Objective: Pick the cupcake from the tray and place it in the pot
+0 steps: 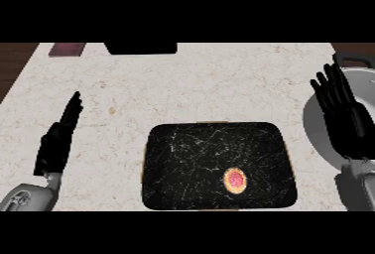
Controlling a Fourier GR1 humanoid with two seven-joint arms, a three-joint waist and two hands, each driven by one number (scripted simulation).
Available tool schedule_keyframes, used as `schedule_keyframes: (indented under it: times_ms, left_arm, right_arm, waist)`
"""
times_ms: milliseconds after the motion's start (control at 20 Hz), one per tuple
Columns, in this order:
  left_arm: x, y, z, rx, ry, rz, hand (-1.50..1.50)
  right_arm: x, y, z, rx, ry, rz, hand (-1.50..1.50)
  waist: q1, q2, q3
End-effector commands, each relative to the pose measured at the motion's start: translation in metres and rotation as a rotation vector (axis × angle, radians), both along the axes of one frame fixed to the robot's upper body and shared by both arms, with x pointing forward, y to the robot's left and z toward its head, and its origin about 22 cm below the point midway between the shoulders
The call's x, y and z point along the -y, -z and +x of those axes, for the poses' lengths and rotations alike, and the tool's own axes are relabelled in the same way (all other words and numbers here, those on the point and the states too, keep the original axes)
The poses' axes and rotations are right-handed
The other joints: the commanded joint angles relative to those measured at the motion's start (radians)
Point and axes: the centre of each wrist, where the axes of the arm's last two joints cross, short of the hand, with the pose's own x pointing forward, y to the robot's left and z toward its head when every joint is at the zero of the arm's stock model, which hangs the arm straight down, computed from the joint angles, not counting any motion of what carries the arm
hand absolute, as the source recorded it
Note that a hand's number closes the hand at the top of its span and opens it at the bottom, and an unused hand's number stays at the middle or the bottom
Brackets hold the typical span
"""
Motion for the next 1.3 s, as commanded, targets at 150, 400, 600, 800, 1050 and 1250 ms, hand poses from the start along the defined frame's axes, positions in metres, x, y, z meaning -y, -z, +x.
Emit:
schedule_keyframes:
  times_ms: [150,400,600,800,1050,1250]
  left_arm:
    - [0.032,-0.045,0.026,0.214,0.106,-0.129,0.00]
    - [0.052,-0.064,0.037,0.250,0.140,-0.316,0.00]
    - [0.053,-0.067,0.036,0.240,0.129,-0.345,0.00]
    - [0.038,-0.071,0.040,0.239,0.103,-0.329,0.00]
    - [0.034,-0.066,0.039,0.232,0.116,-0.333,0.00]
    - [0.041,-0.075,0.046,0.229,0.104,-0.348,0.00]
  right_arm:
    - [-0.062,-0.051,0.032,0.185,-0.658,0.006,1.50]
    - [-0.034,-0.079,0.052,0.319,-0.791,-0.392,-1.50]
    - [-0.036,-0.075,0.048,0.489,-1.080,-0.383,-1.50]
    - [-0.009,-0.089,0.059,0.591,-1.152,-0.446,-1.50]
    - [-0.004,-0.103,0.061,0.599,-1.191,-0.722,-1.50]
    - [-0.029,-0.107,0.056,0.601,-1.284,-0.955,-1.50]
  waist:
    - [0.113,0.028,-0.010]
    - [0.108,0.051,-0.011]
    - [0.087,0.040,-0.007]
    - [0.077,0.040,-0.008]
    - [0.070,0.036,-0.011]
    - [0.061,0.030,-0.012]
